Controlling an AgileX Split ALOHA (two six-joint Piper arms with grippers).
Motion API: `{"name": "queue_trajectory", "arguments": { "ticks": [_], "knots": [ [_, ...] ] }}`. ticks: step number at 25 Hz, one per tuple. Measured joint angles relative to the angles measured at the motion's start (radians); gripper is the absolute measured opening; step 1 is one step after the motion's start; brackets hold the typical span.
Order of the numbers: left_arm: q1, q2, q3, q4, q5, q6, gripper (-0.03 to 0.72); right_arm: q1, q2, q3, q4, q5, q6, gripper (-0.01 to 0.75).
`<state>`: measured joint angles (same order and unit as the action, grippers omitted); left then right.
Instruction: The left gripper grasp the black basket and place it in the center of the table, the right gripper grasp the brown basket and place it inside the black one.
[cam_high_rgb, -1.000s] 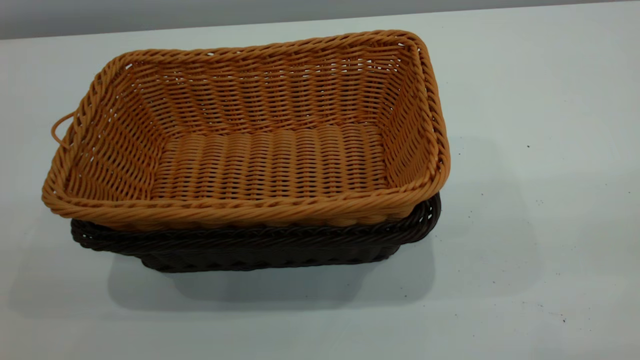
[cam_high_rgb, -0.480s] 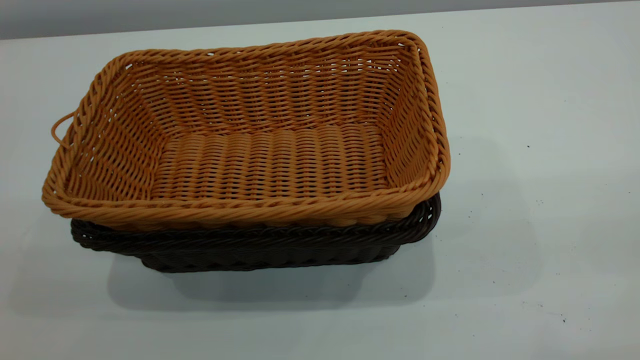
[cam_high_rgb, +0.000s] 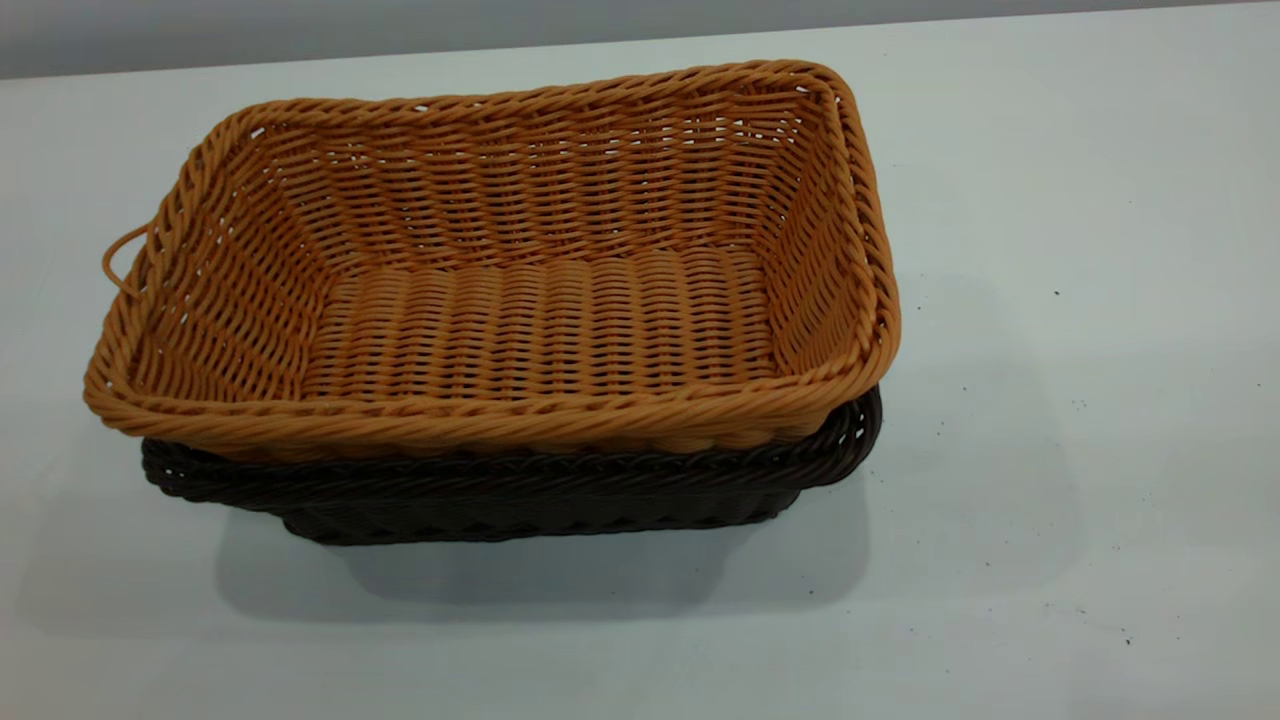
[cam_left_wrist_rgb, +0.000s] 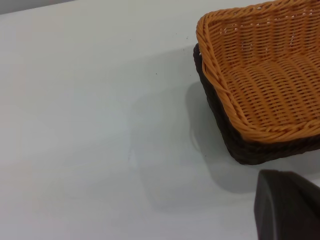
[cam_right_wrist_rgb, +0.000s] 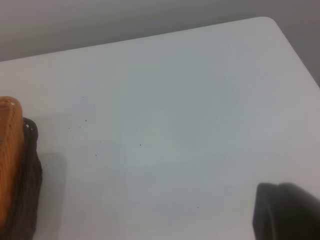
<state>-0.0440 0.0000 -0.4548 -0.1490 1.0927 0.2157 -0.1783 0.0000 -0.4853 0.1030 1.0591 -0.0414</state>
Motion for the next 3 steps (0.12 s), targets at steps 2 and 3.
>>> {"name": "queue_trajectory", "arguments": {
  "ticks": [2,3],
  "knots": [
    [0.0,0.0,0.0,0.0,0.0,0.0,-0.001,0.0,0.0,0.0,0.0,0.0,0.0,0.0],
    [0.0,0.0,0.0,0.0,0.0,0.0,-0.001,0.0,0.0,0.0,0.0,0.0,0.0,0.0]
  ]
}}
